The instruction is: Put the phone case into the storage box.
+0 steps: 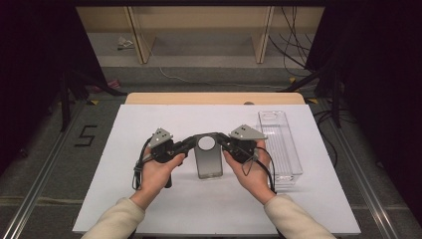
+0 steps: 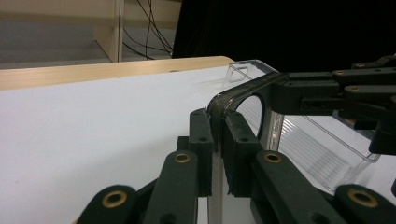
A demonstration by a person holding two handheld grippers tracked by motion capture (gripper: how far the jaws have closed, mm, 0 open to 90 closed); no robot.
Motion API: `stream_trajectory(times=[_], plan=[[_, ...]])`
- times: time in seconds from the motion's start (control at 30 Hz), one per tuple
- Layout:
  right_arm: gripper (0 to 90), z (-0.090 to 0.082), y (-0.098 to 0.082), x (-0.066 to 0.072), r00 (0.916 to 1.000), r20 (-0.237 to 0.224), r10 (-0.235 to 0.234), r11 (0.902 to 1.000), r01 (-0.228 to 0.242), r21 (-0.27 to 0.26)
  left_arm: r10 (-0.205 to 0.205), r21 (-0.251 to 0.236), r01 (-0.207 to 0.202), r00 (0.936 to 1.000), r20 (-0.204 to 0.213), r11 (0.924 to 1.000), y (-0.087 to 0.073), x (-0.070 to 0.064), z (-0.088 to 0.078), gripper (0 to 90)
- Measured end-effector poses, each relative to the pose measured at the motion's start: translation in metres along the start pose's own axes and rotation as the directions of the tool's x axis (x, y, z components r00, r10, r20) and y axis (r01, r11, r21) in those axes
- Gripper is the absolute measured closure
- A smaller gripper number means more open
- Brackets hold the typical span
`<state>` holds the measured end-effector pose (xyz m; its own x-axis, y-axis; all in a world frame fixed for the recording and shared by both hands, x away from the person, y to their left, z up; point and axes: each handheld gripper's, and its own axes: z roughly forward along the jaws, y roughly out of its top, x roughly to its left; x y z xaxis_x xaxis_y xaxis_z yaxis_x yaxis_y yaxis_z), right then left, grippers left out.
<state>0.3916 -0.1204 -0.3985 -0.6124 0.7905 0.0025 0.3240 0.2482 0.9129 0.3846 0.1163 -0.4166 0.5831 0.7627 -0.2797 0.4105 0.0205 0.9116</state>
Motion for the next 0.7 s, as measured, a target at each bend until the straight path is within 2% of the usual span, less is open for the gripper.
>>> stream_trajectory(times=[0.23,0.47,0.6,0.7], plan=[[85.0,-0.0013,0.0004,0.0004,0.9999,-0.001,0.012,0.9999,-0.012,0.005,0.005,0.004,-0.005,1.0,-0.002,1.0,-0.0006,-0.0003,0.0002,82.5],[85.3,-0.0042,0.0026,0.0022,0.9996,0.009,0.026,0.9997,-0.026,-0.004,0.056,0.006,-0.056,0.9984,-0.01,0.9984,0.0013,-0.0035,-0.0003,79.8],[85.2,-0.005,0.0035,0.0025,0.9997,0.009,0.022,0.9997,-0.022,-0.009,0.073,0.015,-0.073,0.9973,0.004,0.9972,0.0016,-0.0046,0.001,65.2],[85.3,-0.0051,0.0035,0.0009,0.9995,0.015,0.029,0.9995,-0.029,-0.011,0.105,0.014,-0.105,0.9944,0.011,0.9944,0.0021,-0.0061,0.001,52.5]])
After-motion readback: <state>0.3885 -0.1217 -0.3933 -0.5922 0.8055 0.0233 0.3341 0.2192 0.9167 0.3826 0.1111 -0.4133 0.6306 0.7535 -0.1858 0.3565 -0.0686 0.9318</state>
